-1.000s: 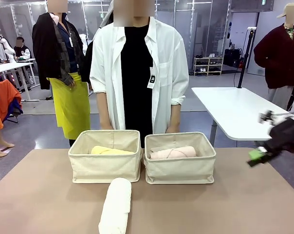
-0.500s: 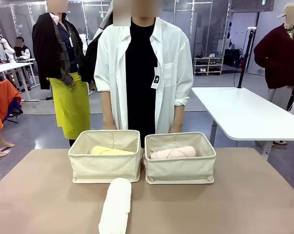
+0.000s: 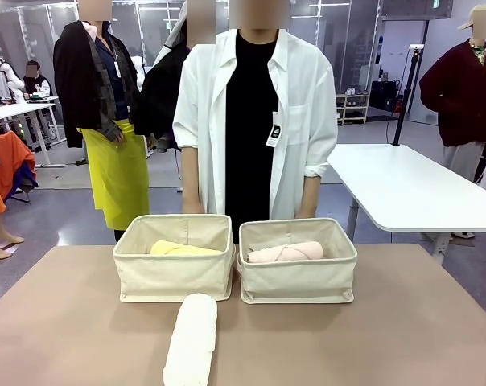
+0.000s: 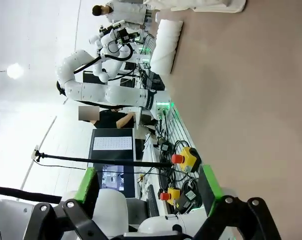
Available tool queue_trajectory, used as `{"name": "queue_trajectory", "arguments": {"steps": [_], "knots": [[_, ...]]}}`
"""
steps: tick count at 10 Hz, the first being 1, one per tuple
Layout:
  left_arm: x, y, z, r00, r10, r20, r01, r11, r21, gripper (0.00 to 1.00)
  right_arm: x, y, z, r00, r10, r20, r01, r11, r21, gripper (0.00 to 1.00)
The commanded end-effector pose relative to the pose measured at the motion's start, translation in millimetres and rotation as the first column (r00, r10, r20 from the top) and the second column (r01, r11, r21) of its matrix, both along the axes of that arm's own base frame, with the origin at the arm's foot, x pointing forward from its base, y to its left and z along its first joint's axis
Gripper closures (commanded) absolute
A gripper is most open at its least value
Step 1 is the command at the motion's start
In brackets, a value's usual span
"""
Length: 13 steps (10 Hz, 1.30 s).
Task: Divide the towels into two baskets.
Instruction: Pick up one hotel-folded towel from the bottom of the table and place it in the Fabric basket indicated by the person.
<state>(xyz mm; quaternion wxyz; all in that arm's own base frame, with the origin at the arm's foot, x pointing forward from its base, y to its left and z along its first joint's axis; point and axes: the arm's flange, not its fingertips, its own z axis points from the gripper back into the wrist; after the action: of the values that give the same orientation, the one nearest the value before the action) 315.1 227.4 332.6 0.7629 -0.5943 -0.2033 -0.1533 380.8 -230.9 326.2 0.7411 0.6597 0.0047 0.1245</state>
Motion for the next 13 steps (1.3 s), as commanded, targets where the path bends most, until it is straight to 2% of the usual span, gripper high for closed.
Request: {"name": "queue_trajectory", "arguments": {"steps": [1, 9, 10, 11, 13], "knots": [[-3, 2, 2, 1.000, -0.007, 0.001, 0.007, 1.000, -0.001, 0.02, -9, 7, 7, 1.000, -0.020, 0.019, 0.021, 1.000, -0.008, 0.00], [0, 0, 0, 1.000, 0.000, 0.000, 0.000, 1.000, 0.000, 0.02, -9, 7, 7, 1.000, -0.020, 0.019, 0.021, 1.000, -0.008, 0.00], [14, -31, 27, 0.998, -0.067, -0.006, 0.068, 0.996, 0.050, 0.02, -9, 7, 7, 1.000, -0.020, 0.019, 0.021, 1.000, -0.008, 0.00], [24, -70, 56, 0.993, -0.092, -0.078, 0.103, 0.984, 0.143, 0.02, -9, 7, 7, 1.000, -0.020, 0.019, 0.021, 1.000, -0.008, 0.00], [31, -138, 91, 0.982, -0.153, -0.112, 0.177, 0.951, 0.253, 0.02, -9, 7, 7, 1.000, -0.020, 0.019, 0.021, 1.000, -0.008, 0.00]]}}
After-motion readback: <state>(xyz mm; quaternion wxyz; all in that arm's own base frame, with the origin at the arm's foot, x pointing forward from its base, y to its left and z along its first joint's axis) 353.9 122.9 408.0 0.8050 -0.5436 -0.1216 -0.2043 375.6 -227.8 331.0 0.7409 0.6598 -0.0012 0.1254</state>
